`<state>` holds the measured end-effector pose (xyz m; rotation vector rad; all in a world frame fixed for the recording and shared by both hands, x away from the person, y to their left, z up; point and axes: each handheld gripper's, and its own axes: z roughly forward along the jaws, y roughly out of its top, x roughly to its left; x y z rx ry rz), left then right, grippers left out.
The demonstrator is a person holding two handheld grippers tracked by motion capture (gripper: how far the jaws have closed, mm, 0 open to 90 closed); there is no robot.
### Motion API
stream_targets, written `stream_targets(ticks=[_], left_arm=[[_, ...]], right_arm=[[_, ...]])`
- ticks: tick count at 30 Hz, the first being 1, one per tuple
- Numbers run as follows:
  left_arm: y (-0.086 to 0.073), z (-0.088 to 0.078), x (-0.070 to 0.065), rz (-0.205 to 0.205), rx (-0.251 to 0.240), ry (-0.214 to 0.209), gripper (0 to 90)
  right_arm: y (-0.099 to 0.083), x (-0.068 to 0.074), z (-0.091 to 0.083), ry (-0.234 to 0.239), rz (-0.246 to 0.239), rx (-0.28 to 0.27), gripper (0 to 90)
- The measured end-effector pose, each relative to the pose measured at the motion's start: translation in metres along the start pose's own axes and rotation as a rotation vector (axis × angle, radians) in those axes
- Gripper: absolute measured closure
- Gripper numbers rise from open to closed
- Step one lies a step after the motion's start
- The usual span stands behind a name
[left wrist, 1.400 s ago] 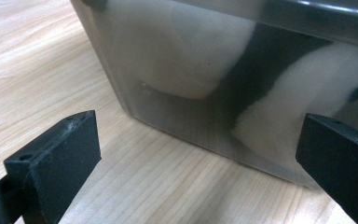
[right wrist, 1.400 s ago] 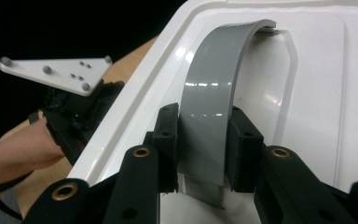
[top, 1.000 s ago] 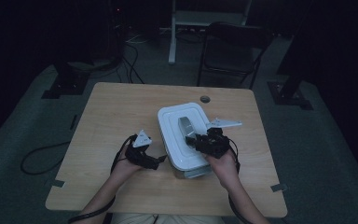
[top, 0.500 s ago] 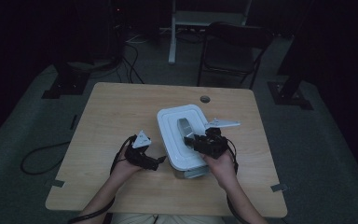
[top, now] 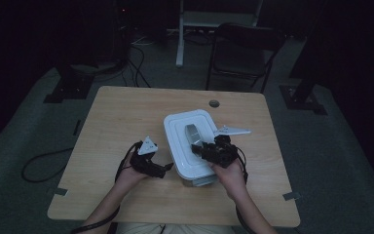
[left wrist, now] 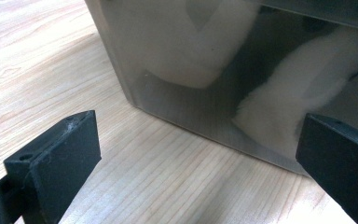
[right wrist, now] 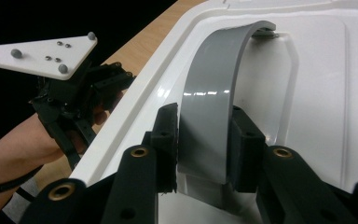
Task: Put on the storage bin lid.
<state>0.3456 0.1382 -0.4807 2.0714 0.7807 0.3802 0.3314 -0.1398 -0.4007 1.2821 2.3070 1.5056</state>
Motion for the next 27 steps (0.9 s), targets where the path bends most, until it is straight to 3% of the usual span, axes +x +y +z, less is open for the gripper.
stream_targets(ticks=[1,2,11,14,16,17,23,24,27], left_arm=[[0.000,0.000,0.000,0.000,0.000,0.000,0.4],[0.000,0.000,0.000,-0.002,-0.001,0.000,0.4],[0.000,-0.001,0.002,-0.006,0.001,0.003,0.4],[0.000,-0.002,0.003,-0.006,0.001,0.003,0.4],[0.000,-0.002,0.004,-0.008,0.002,0.007,0.4],[0.000,-0.002,0.004,-0.011,0.002,0.006,0.4],[0.000,-0.003,0.005,-0.013,0.000,0.007,0.4],[0.000,-0.003,0.005,-0.012,0.002,0.009,0.5],[0.000,-0.003,0.006,-0.020,-0.003,0.012,0.4]], right_arm=[[0.000,0.000,0.000,0.000,0.000,0.000,67.5],[0.001,0.001,0.000,0.015,-0.005,0.003,60.0],[0.005,0.004,-0.008,0.041,-0.006,-0.014,48.4],[0.008,0.005,-0.016,0.046,-0.031,-0.031,39.6],[0.009,0.005,-0.018,0.037,-0.039,-0.033,37.0],[0.011,0.005,-0.024,0.020,-0.053,-0.057,31.7],[0.016,-0.003,-0.040,-0.025,-0.046,-0.126,22.2],[0.017,-0.008,-0.046,-0.035,-0.062,-0.139,12.7],[0.018,-0.020,-0.053,-0.094,-0.054,-0.177,13.7]])
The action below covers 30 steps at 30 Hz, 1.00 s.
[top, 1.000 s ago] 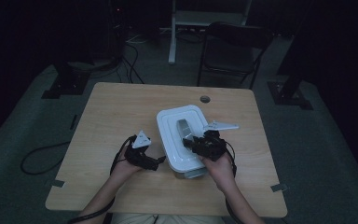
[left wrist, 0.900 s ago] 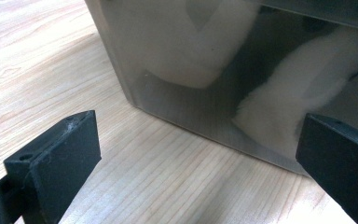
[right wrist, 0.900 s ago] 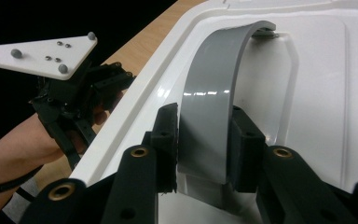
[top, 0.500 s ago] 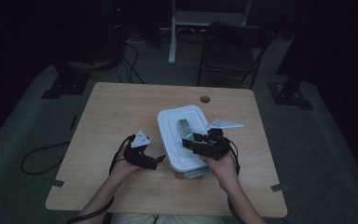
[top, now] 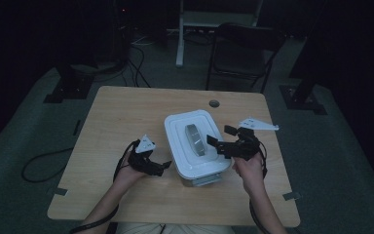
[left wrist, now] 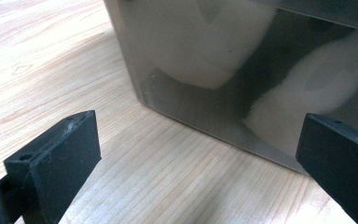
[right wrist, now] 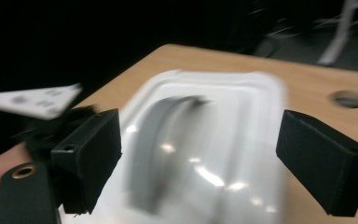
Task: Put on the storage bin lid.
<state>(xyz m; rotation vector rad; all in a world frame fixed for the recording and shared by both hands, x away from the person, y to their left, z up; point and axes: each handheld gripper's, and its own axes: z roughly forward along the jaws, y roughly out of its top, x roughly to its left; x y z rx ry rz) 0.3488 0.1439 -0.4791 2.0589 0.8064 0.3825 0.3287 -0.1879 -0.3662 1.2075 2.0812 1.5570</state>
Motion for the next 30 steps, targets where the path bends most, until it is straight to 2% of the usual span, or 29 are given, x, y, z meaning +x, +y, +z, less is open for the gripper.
stream_targets(ticks=[2,3,5,6,7,8,9,10,13,14,18,19,22,27,30], left_arm=[[0.000,0.000,0.001,0.000,0.002,0.001,0.4],[0.000,0.000,0.001,0.000,0.002,0.001,0.4],[0.001,0.000,0.001,-0.003,0.000,0.000,0.4],[0.001,0.000,0.001,-0.001,0.000,0.001,0.4],[0.001,0.000,0.001,0.000,0.000,0.001,0.4],[0.001,0.000,0.001,0.000,0.000,0.001,0.4],[0.001,0.001,0.001,0.000,0.001,0.002,0.4],[0.000,0.001,0.001,-0.002,0.002,0.002,0.4],[0.000,0.001,0.001,-0.004,0.003,0.001,0.4],[0.000,0.001,0.001,-0.004,0.003,0.001,0.4],[-0.002,0.006,0.002,-0.007,0.016,0.000,0.4],[-0.002,0.006,0.002,-0.007,0.016,0.000,0.4],[-0.002,0.009,0.003,-0.015,0.020,0.000,0.4],[0.000,0.010,0.004,-0.015,0.020,0.013,0.4],[0.001,0.012,0.005,-0.016,0.019,0.017,0.4]], right_arm=[[-0.001,-0.010,-0.003,-0.057,-0.011,-0.042,13.5],[-0.001,-0.010,-0.003,-0.057,-0.011,-0.042,13.5],[-0.002,-0.020,-0.004,-0.117,-0.012,-0.062,13.5],[-0.004,-0.031,-0.004,-0.163,-0.002,-0.074,13.5],[-0.005,-0.037,-0.003,-0.187,-0.003,-0.080,13.4],[-0.005,-0.037,-0.003,-0.187,-0.003,-0.080,13.4],[-0.009,-0.047,-0.001,-0.229,-0.006,-0.070,13.3],[-0.012,-0.052,0.001,-0.249,-0.002,-0.063,13.2],[-0.021,-0.065,0.006,-0.284,0.013,-0.055,12.6],[-0.021,-0.065,0.006,-0.284,0.013,-0.055,12.6],[-0.040,-0.088,0.016,-0.325,0.038,-0.034,12.6],[-0.040,-0.088,0.016,-0.325,0.038,-0.034,12.6],[-0.055,-0.106,0.024,-0.314,0.093,-0.007,12.5],[-0.073,-0.114,0.032,-0.327,0.101,0.027,12.5],[-0.091,-0.115,0.040,-0.304,0.110,0.047,12.6]])
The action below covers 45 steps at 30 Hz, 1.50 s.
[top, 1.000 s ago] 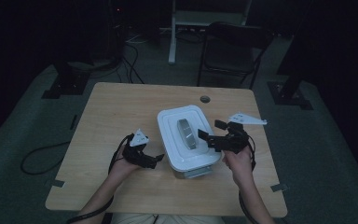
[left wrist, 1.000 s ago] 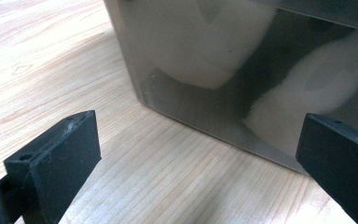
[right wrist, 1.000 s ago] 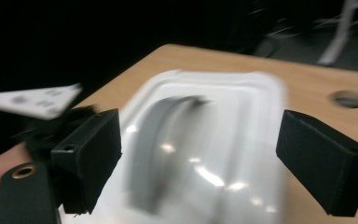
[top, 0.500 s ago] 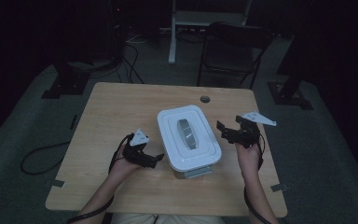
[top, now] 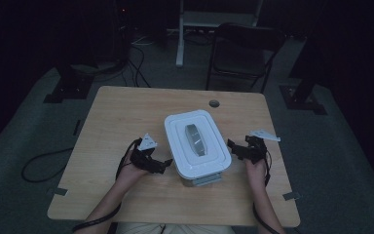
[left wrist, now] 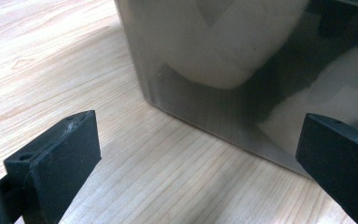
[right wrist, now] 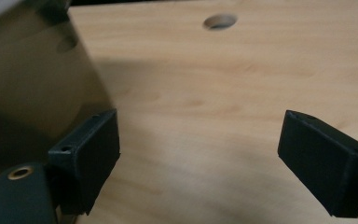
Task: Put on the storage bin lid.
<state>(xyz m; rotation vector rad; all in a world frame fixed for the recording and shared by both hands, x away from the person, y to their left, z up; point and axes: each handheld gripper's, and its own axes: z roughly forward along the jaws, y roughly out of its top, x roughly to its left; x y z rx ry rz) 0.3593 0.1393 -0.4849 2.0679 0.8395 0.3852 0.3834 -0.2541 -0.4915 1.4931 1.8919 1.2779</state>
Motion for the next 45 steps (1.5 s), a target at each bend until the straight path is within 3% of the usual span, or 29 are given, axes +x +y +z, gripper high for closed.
stream_targets(ticks=[8,14,17,21,24,32,37,41,45], left_arm=[[0.004,0.004,0.003,-0.004,0.006,0.010,0.4],[0.009,0.008,0.006,-0.011,0.009,0.032,0.4],[0.011,0.009,0.008,-0.021,0.007,0.039,0.4],[0.014,0.011,0.009,-0.019,0.011,0.051,0.4],[0.016,0.013,0.011,-0.024,0.017,0.057,0.5],[0.017,0.013,0.013,-0.022,0.022,0.067,0.5],[0.015,0.011,0.018,-0.032,0.018,0.082,0.4],[0.014,0.008,0.020,-0.037,0.013,0.086,0.5],[0.012,0.004,0.023,-0.046,0.000,0.083,0.5]], right_arm=[[-0.020,0.015,0.009,-0.008,-0.047,0.064,12.5],[-0.027,0.029,0.011,0.024,-0.087,0.096,13.7],[-0.027,0.029,0.009,0.017,-0.091,0.088,13.1],[-0.031,0.028,0.009,0.065,-0.052,0.099,14.6],[-0.033,0.030,0.007,0.077,-0.050,0.100,14.7],[-0.036,0.037,0.002,0.053,-0.082,0.091,16.2],[-0.038,0.043,0.001,0.087,-0.109,0.102,16.7],[-0.039,0.047,-0.001,0.084,-0.131,0.096,16.7],[-0.039,0.051,-0.003,0.114,-0.127,0.084,15.0]])
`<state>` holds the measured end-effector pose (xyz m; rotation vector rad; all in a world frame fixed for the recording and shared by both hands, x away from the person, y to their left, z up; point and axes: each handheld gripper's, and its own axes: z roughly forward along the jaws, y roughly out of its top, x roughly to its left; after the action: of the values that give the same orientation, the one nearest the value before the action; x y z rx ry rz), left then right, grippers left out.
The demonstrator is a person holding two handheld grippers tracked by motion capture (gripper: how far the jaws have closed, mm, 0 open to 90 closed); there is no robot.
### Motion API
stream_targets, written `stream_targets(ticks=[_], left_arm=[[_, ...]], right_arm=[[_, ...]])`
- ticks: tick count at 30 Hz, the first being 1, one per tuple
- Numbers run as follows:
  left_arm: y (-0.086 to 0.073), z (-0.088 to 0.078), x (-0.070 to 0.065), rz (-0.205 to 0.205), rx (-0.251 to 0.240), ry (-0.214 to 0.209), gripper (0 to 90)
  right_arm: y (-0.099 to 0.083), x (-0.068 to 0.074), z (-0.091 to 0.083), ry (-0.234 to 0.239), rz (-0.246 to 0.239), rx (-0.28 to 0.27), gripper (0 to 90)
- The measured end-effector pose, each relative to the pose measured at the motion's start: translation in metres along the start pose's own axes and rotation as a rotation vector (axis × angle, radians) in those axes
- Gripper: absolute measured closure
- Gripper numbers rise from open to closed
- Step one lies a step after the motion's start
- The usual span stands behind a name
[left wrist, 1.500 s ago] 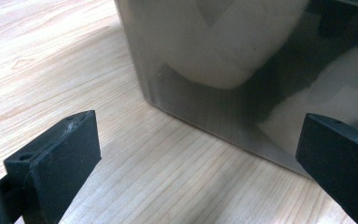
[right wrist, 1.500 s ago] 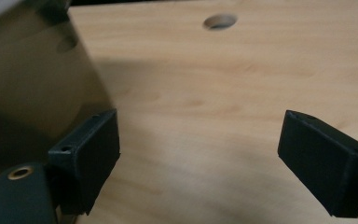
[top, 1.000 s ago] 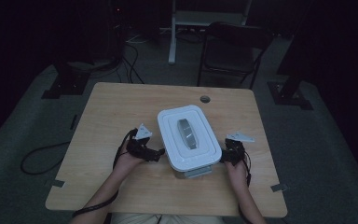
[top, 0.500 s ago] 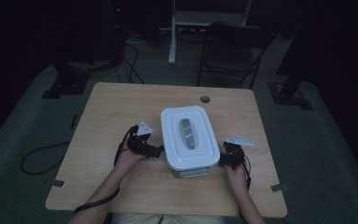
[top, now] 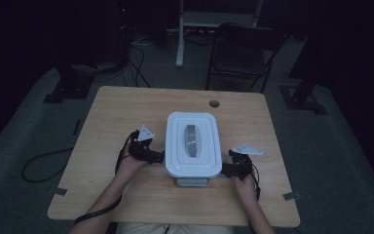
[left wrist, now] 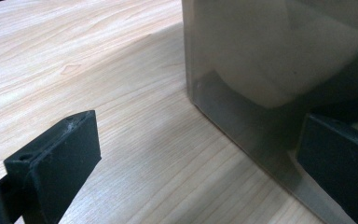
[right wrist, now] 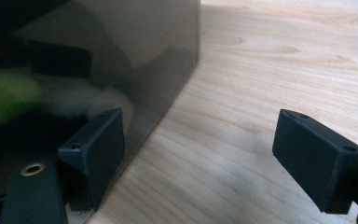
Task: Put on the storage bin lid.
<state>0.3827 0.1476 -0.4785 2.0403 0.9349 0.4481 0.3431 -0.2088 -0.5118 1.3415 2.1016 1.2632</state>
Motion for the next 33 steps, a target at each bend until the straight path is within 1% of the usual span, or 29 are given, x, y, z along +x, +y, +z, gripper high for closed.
stream_targets(ticks=[1,2,5,6,7,8,12,15,16,19,22,25,27,29,33], left_arm=[[0.000,-0.001,0.000,0.000,-0.002,-0.002,0.5],[0.000,-0.001,0.000,0.002,-0.005,-0.001,0.5],[0.000,-0.003,-0.001,0.002,-0.015,-0.005,0.5],[0.000,-0.004,-0.001,0.001,-0.020,-0.006,0.4],[0.000,-0.006,0.000,-0.001,-0.026,-0.007,0.5],[0.000,-0.008,0.000,0.003,-0.026,-0.004,0.4],[0.001,-0.014,0.000,0.024,-0.057,-0.020,0.5],[0.001,-0.016,0.000,0.032,-0.063,-0.028,0.5],[0.001,-0.018,0.001,0.035,-0.064,-0.037,0.5],[-0.001,-0.021,0.000,0.039,-0.064,-0.041,0.5],[-0.004,-0.025,0.001,0.036,-0.060,-0.044,0.5],[-0.007,-0.029,0.004,0.024,-0.049,-0.048,0.5],[-0.010,-0.031,0.007,0.011,-0.044,-0.040,0.5],[-0.012,-0.034,0.011,0.001,-0.042,-0.034,0.5],[-0.017,-0.041,0.017,-0.013,-0.036,-0.016,0.5]], right_arm=[[0.001,0.000,0.000,-0.010,-0.012,-0.001,12.8],[0.002,0.000,0.001,-0.020,-0.015,0.000,12.6],[0.003,-0.003,0.000,-0.015,0.010,-0.019,12.6],[0.004,-0.003,0.000,-0.025,0.014,-0.020,12.6],[0.004,-0.004,-0.002,-0.054,-0.002,-0.028,12.6],[0.004,-0.006,-0.003,-0.060,-0.001,-0.030,12.6],[0.005,-0.011,-0.006,-0.068,0.014,-0.046,12.6],[0.005,-0.013,-0.007,-0.072,0.013,-0.047,12.6],[0.006,-0.013,-0.007,-0.075,0.009,-0.048,12.6],[0.007,-0.013,-0.010,-0.084,-0.003,-0.052,12.7],[0.008,-0.014,-0.012,-0.085,-0.016,-0.062,12.6],[0.007,-0.014,-0.014,-0.089,-0.016,-0.081,12.6],[0.006,-0.016,-0.015,-0.087,-0.011,-0.089,12.6],[0.006,-0.017,-0.015,-0.106,-0.011,-0.083,12.6],[0.005,-0.019,-0.019,-0.128,-0.017,-0.083,12.6]])
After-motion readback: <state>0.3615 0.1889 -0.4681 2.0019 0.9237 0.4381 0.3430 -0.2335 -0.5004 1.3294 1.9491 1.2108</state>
